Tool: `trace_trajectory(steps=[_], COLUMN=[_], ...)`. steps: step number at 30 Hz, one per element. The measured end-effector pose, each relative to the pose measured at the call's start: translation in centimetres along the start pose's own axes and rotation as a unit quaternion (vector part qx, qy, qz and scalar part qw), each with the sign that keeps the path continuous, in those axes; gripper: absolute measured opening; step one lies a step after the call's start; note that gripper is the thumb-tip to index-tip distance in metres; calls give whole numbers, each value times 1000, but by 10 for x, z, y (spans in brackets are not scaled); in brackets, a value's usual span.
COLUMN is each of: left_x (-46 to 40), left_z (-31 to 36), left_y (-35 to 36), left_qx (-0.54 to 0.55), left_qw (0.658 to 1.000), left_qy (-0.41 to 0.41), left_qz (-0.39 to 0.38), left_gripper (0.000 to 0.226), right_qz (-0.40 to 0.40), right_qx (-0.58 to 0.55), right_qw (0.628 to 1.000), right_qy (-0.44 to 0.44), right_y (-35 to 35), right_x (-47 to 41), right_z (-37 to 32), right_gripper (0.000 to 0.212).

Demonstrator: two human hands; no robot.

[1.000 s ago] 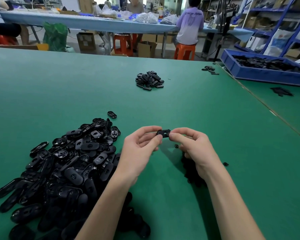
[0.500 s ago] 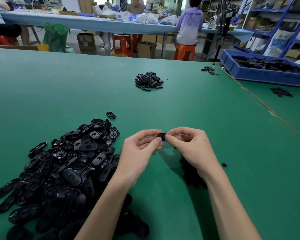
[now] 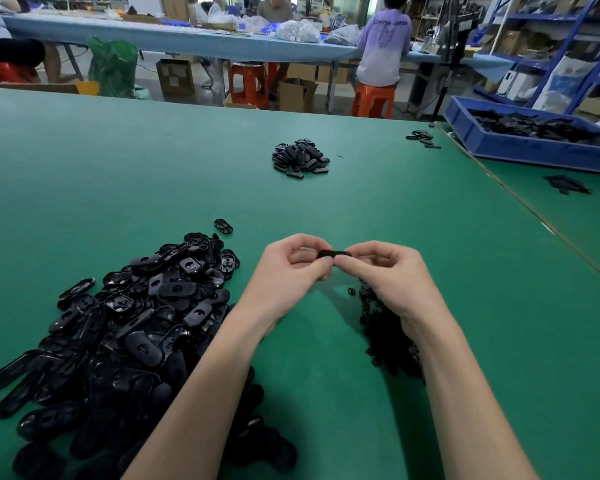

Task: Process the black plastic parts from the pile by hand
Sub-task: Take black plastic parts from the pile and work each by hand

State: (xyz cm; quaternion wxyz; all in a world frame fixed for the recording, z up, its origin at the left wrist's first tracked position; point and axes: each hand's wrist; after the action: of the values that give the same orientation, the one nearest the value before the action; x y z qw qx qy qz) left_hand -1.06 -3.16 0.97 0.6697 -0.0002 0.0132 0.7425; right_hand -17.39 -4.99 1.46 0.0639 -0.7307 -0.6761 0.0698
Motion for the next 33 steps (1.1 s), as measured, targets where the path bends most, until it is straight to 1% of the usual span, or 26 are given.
trace_trajectory(steps=[4, 5, 10, 16, 20, 28, 31, 33], left_x=[-12, -14, -20, -21, -20, -19, -18, -18], left_z=[2, 1, -1, 1, -3, -7, -7, -7], left_y=[1, 1, -2, -8, -4, 5, 4, 3], left_qx=[26, 29, -17, -66, -76, -95, -96, -70], left_qw=[999, 999, 1000, 997, 996, 994, 994, 997], left_qy=[-21, -22, -12, 24, 24, 13, 15, 6], left_qz=[18, 20, 23, 28, 27, 48, 51, 44], left_gripper=[14, 14, 10, 13, 12, 12, 11, 11], right_qz=[-17, -17, -4, -11, -5, 33, 31, 17], right_qx=[86, 93, 90, 94, 89, 103, 104, 107], right_qw=[996, 995, 995, 993, 993, 990, 989, 989], right_qy=[-36, -41, -37, -68, -80, -95, -96, -100], right_y=[-1, -1, 7, 12, 8, 10, 12, 9], right_x=[-18, -20, -23, -21, -17, -13, -13, -15], right_z=[-12, -12, -7, -5, -1, 4, 5, 4], right_gripper=[11, 9, 7, 11, 16, 18, 18, 16])
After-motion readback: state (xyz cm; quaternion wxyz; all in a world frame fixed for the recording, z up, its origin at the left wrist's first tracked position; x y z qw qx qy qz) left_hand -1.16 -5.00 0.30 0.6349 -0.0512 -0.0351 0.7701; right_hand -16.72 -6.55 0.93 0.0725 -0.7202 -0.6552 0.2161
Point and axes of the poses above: each hand's wrist, its own x-axis away from the middle knuckle, its own y-axis out of the palm, z = x × y, and after that the axes turned 4 degrees about z, right-handed
